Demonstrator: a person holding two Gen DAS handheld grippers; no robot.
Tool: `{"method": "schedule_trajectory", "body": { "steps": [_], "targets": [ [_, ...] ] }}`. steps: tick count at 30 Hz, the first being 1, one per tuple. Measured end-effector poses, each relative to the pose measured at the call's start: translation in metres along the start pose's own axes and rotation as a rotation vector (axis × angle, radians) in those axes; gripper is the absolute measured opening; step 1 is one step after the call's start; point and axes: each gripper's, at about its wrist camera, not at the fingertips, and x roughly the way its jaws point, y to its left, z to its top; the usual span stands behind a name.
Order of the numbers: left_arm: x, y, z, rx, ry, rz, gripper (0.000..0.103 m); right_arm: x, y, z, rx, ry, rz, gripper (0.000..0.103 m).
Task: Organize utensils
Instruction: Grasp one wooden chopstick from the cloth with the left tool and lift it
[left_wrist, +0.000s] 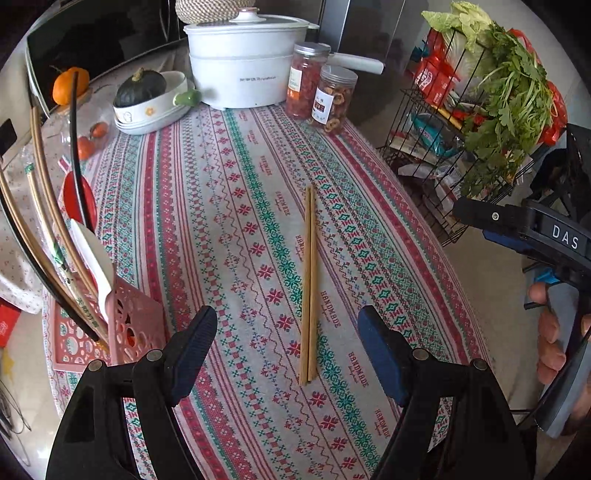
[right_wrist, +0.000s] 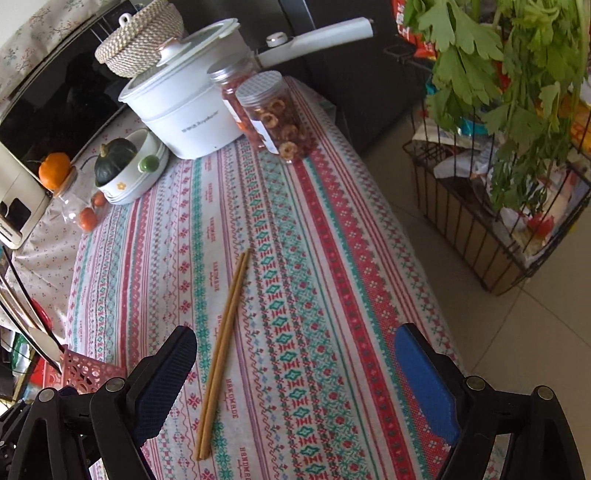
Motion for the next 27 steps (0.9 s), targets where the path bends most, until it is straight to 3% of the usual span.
{"method": "schedule_trajectory", "body": {
  "steps": [3, 5, 7, 10, 16, 22, 27],
  "targets": [
    [0.03, 0.001, 0.017, -0.052, 0.041, -0.004, 0.077, 0.017, -0.013, 0.004, 0.028, 0.061, -0.013, 0.091],
    [0.048, 0.002, 0.028, -0.074, 0.06, -0.01, 0.063, 0.028, -0.018, 0.005, 0.034, 0.088, -0.037, 0.091],
    [0.068, 0.003, 0.039, -0.083, 0.084, -0.041, 0.036, 0.038, -0.021, 0.005, 0.035, 0.104, -0.065, 0.091],
    [0.094, 0.005, 0.051, -0.105, 0.119, -0.09, 0.016, 0.051, -0.021, 0.005, 0.022, 0.14, -0.072, 0.091],
    [0.128, -0.005, 0.069, -0.082, 0.144, -0.047, 0.008, 0.061, -0.016, 0.006, 0.002, 0.165, -0.064, 0.091],
    [0.144, -0.011, 0.078, -0.067, 0.174, -0.034, 0.008, 0.065, -0.017, 0.006, 0.006, 0.175, -0.062, 0.091],
    [0.15, -0.022, 0.086, -0.027, 0.175, 0.033, 0.008, 0.068, -0.019, 0.006, 0.014, 0.182, -0.071, 0.091]
  ]
}}
